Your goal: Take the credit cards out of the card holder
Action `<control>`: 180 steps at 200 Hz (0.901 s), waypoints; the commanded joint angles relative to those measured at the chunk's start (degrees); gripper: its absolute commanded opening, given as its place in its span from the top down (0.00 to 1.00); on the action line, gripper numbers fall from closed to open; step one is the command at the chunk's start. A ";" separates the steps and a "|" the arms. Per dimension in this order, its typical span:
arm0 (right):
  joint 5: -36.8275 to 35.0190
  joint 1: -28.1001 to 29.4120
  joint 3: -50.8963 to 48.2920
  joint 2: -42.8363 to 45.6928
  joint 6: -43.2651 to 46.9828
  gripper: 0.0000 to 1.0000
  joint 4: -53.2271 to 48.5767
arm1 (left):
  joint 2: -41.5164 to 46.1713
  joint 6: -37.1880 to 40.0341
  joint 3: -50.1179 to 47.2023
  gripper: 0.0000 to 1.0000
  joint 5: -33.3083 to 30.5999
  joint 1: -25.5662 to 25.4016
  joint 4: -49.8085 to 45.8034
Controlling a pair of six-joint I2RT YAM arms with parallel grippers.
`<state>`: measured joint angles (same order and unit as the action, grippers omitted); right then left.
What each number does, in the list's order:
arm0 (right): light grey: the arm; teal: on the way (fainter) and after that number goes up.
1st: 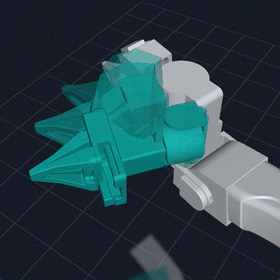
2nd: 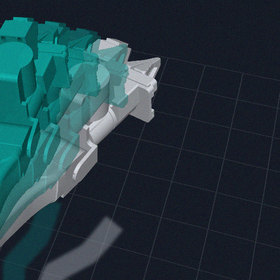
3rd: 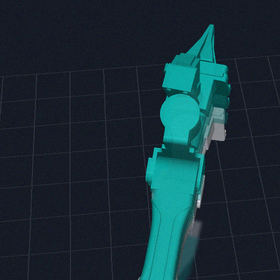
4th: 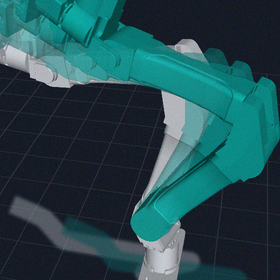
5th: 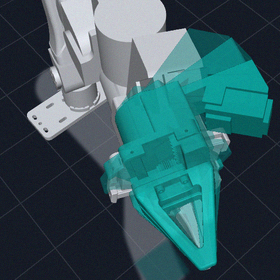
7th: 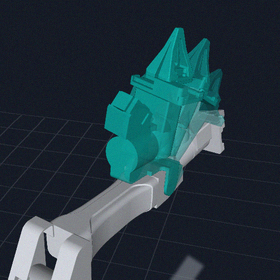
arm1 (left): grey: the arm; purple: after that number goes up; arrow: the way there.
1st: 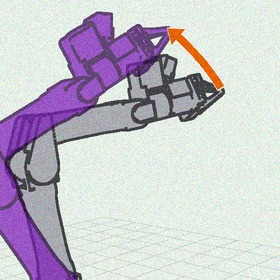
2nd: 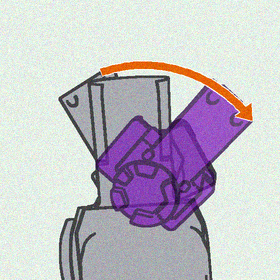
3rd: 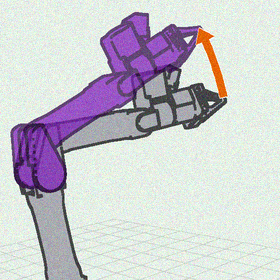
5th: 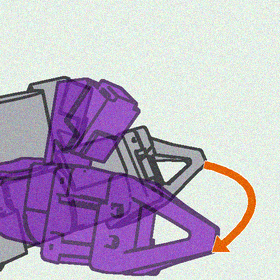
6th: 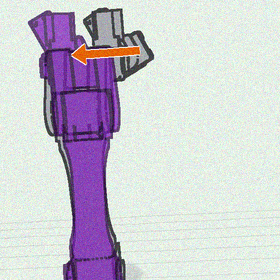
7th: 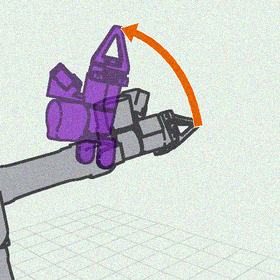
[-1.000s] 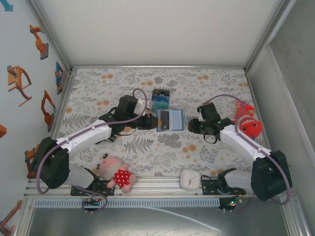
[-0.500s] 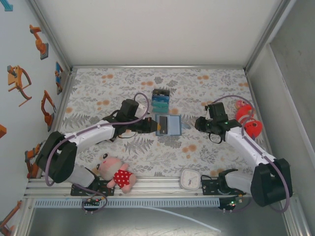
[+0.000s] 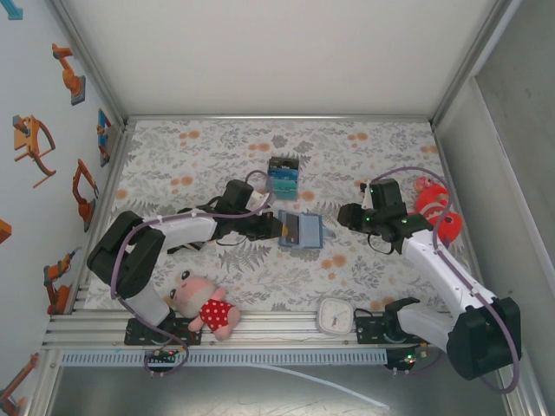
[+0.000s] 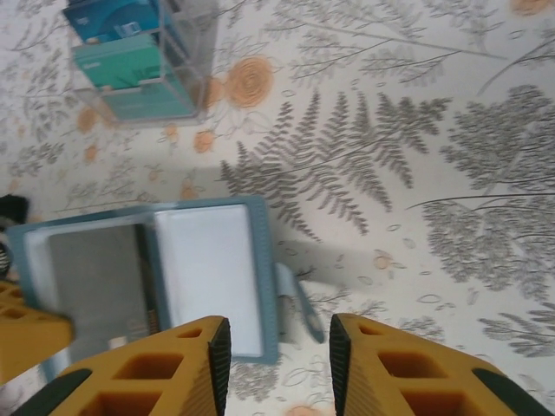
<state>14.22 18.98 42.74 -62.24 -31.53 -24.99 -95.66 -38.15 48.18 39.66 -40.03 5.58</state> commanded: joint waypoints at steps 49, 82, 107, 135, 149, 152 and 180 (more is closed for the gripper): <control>3.27 8.70 4.10 -9.14 -4.58 0.64 9.09 | -3.27 2.96 -0.42 1.00 2.80 2.27 0.33; 3.14 11.44 6.43 -14.61 -4.82 0.64 9.87 | -5.07 4.58 -0.24 0.95 2.88 2.99 -1.23; 2.81 12.31 7.48 -17.42 -5.26 0.64 10.13 | -5.59 5.09 -0.55 0.86 2.90 3.39 -1.94; 2.83 12.57 7.88 -19.52 -6.04 0.63 10.47 | -5.44 7.17 -0.35 0.73 2.75 4.30 -4.89; 3.00 12.66 7.95 -20.28 -6.41 0.63 10.67 | -5.05 8.12 0.13 0.67 1.75 4.88 -6.73; 3.01 12.73 7.97 -20.43 -6.50 0.63 10.73 | -4.92 8.31 0.22 0.65 1.43 5.00 -7.16; 3.26 12.83 7.89 -21.13 -7.47 0.63 10.83 | -3.16 11.37 1.83 0.60 -3.22 5.59 -13.08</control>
<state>17.12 31.33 49.25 -83.00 -37.36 -15.09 -100.77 -31.09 48.18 40.12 -35.09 -0.43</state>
